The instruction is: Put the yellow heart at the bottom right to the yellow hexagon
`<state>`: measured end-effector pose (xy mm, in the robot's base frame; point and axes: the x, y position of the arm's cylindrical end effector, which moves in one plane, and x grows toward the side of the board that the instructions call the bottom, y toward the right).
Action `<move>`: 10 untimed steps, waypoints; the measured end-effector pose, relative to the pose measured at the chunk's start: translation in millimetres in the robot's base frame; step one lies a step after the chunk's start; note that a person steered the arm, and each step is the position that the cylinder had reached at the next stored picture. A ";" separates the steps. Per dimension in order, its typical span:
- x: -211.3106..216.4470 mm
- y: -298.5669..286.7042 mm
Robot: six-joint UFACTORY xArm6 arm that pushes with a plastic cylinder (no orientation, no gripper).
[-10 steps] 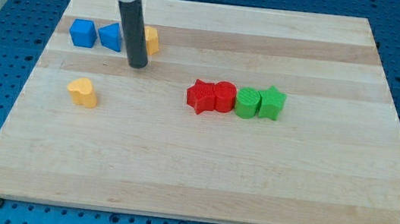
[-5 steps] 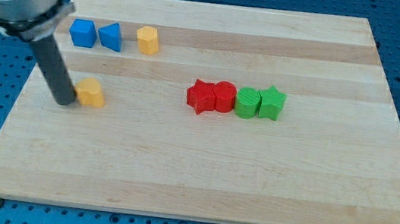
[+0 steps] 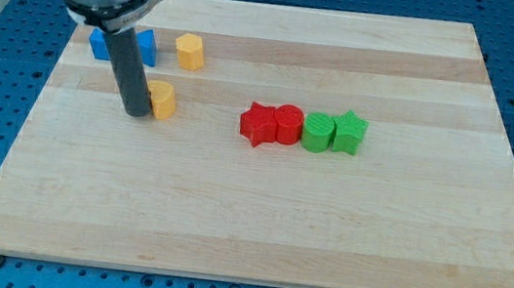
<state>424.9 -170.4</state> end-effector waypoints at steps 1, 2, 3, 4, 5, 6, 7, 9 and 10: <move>15.7 -6.6; 36.1 -10.8; 22.4 4.6; -9.3 33.2; -34.4 56.5; -40.6 67.4; -40.6 68.5; -14.8 0.6; -23.4 -30.7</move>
<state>401.5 -201.1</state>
